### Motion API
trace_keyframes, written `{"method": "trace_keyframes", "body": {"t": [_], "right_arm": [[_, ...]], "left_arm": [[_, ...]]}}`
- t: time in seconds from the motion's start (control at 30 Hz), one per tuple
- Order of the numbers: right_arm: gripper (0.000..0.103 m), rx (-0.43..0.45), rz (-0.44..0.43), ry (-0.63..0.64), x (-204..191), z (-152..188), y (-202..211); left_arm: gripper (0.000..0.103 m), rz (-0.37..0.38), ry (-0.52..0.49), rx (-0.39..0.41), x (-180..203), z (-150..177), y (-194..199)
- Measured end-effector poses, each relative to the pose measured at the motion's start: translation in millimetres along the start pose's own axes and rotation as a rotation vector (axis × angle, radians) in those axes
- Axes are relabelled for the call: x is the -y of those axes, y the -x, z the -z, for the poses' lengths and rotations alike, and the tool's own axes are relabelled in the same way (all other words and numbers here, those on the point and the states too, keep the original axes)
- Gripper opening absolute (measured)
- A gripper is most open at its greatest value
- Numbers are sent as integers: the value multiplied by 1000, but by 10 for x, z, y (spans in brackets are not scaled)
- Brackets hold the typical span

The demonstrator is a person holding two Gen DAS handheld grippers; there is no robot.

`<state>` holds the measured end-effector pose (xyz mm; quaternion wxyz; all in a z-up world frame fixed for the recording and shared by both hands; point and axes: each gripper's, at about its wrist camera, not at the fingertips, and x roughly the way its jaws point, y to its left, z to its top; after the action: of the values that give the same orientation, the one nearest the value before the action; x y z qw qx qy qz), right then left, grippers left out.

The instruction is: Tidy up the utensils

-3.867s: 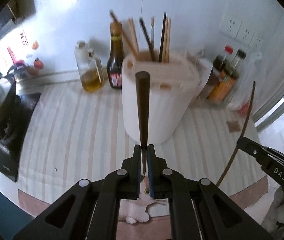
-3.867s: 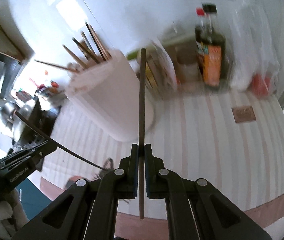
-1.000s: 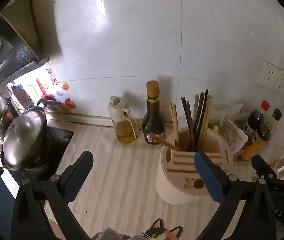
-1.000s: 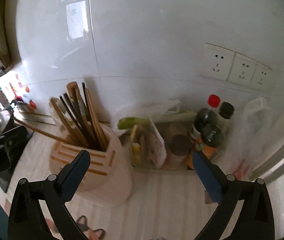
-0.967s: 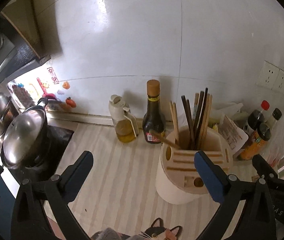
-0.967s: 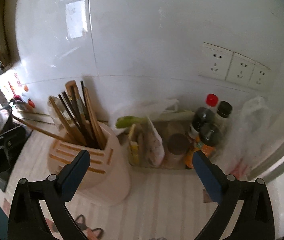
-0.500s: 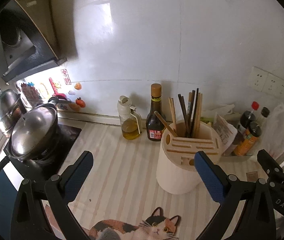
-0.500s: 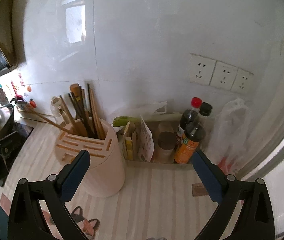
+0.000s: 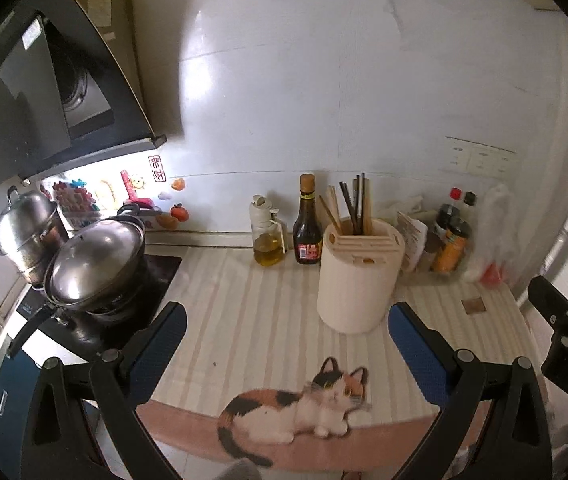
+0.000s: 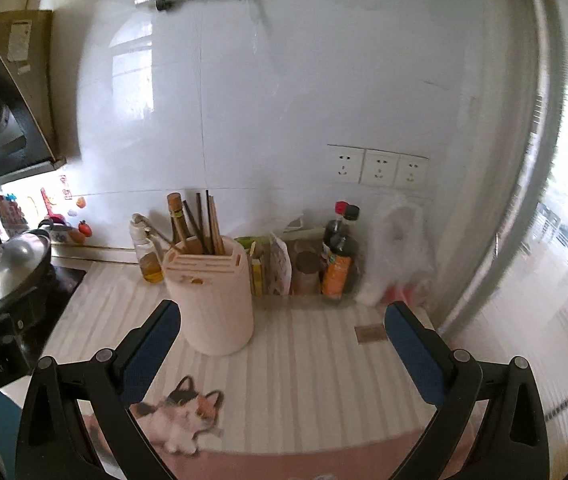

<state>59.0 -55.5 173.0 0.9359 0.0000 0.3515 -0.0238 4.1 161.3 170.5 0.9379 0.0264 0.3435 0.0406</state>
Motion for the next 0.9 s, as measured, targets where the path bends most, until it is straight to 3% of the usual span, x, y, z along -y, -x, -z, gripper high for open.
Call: {"method": "trace_keyframes", "body": {"t": [0.4, 0.67, 0.9], "right_arm": [[103, 64, 18, -15, 25, 339, 1236], [103, 98, -1, -6, 176, 361, 1577], [103, 110, -17, -1, 266, 366, 1673]], "left_arm": [[103, 13, 32, 41, -113, 299, 791], [103, -15, 54, 78, -40, 419, 1099], [103, -10, 41, 58, 63, 457, 1150]]}}
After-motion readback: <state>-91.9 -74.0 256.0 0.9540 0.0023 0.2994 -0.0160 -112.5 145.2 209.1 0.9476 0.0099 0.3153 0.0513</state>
